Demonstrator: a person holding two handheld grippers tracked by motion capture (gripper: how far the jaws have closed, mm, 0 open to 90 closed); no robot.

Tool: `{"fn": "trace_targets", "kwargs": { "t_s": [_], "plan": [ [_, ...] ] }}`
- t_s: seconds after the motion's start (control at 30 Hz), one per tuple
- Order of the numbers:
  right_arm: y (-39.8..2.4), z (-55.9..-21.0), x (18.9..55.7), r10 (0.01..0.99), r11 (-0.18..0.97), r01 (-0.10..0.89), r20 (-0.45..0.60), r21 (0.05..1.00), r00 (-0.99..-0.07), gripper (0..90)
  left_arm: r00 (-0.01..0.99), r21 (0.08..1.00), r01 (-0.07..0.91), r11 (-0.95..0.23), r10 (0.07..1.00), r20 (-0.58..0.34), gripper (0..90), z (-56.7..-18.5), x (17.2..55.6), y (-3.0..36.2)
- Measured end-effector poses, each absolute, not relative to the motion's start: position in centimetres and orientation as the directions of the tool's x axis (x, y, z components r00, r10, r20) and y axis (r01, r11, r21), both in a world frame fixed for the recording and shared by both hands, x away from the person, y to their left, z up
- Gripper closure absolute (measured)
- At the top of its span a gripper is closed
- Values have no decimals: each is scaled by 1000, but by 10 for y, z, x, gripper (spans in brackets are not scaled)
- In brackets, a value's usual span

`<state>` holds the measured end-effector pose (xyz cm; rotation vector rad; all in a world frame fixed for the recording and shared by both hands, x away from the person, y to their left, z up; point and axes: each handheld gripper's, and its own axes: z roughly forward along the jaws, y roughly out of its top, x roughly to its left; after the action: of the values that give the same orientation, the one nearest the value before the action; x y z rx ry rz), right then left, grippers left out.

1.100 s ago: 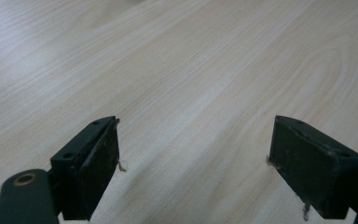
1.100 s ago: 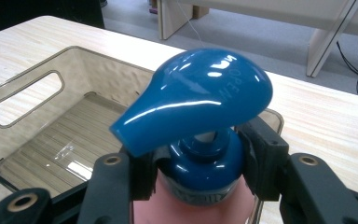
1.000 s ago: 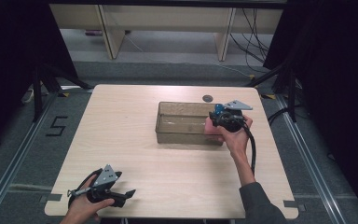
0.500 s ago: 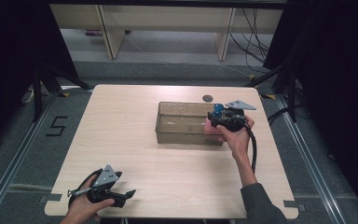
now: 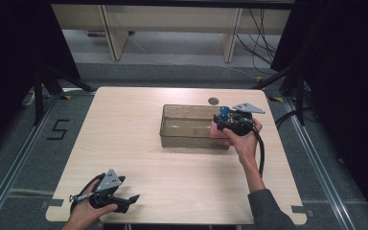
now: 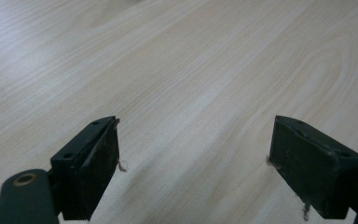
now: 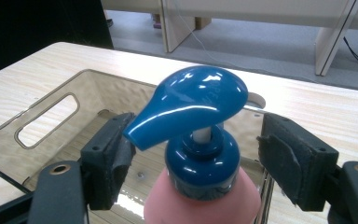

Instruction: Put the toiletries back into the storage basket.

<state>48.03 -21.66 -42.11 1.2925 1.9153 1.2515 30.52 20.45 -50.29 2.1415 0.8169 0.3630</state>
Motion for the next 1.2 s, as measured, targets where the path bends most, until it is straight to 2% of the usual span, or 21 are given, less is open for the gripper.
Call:
{"fn": "trace_targets", "kwargs": {
  "t_s": [0.67,0.8,0.9,0.97,1.03,1.2],
  "plan": [
    [-219,-418,475,902,109,423,89,900,-423,276,750,768,432,-473,661,-15,154,-503,305,205],
    [-219,-418,473,897,73,434,131,898,-422,270,744,775,438,-456,667,-27,154,-503,305,204],
    [-219,-416,471,899,82,428,118,900,-422,268,750,768,425,-479,662,-2,154,-503,306,205],
    [-218,-416,470,901,81,431,119,899,-418,266,745,774,438,-457,667,-28,154,-503,305,204],
    [-217,-415,469,897,90,421,110,903,-427,266,750,768,423,-481,662,2,154,-503,306,205],
    [-216,-415,466,896,83,427,120,900,-426,265,744,774,438,-458,667,-26,154,-503,305,204]
  ]
}}
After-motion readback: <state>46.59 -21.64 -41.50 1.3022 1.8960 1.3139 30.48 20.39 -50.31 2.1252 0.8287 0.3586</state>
